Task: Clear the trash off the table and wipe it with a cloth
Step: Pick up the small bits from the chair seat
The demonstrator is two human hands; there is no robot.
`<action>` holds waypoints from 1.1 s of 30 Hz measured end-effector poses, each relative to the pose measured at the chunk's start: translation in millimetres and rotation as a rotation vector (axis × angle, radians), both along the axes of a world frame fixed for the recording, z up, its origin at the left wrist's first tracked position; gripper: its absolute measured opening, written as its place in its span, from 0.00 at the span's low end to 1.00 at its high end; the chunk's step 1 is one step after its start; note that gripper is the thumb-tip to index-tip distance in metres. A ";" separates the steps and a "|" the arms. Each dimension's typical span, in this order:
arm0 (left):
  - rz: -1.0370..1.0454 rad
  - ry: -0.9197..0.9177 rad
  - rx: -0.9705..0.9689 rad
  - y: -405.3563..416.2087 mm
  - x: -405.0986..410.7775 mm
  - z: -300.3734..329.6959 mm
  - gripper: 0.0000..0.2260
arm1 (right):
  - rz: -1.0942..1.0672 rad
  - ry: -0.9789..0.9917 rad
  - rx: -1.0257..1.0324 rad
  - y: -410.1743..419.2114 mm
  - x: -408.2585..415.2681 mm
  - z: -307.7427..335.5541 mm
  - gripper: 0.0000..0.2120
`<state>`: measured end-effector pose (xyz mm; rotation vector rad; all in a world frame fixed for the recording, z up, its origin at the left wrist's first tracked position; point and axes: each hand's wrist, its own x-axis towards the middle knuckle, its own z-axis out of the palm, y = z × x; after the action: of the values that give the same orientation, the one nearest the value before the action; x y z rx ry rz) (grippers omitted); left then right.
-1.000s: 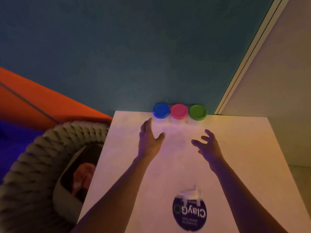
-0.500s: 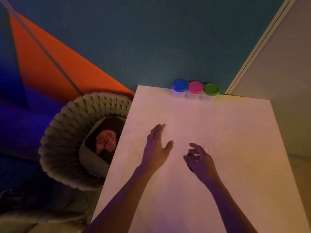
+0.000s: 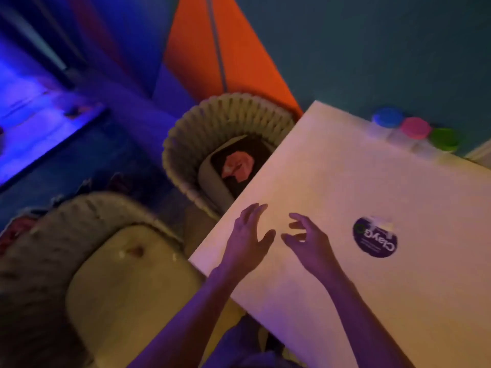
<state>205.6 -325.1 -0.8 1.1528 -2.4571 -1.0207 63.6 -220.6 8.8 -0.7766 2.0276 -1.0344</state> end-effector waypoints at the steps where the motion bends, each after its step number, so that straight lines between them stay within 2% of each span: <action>1: 0.035 -0.004 0.008 0.6 11.0 -1.0 0.28 | 0.031 0.007 0.003 -3.7 5.2 -1.0 0.24; 7: 0.313 -0.117 0.049 20.0 111.8 -17.1 0.27 | 0.296 0.014 0.034 -27.2 75.4 -16.4 0.23; 18: 0.776 -0.143 0.228 9.9 275.7 -41.9 0.27 | 0.756 0.058 0.139 -103.8 221.9 -41.3 0.25; 23: 0.850 -0.181 0.344 -15.8 338.1 -70.8 0.27 | 0.845 0.093 0.220 -150.0 287.5 -66.9 0.25; 33: 0.840 -0.257 0.509 -112.8 424.9 -155.8 0.27 | 0.801 0.101 0.399 -242.7 385.8 -152.6 0.24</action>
<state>630.6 -437.9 -156.7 2.3059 -1.5447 -1.2613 449.4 -463.2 -143.8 -1.2723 1.6608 -0.1348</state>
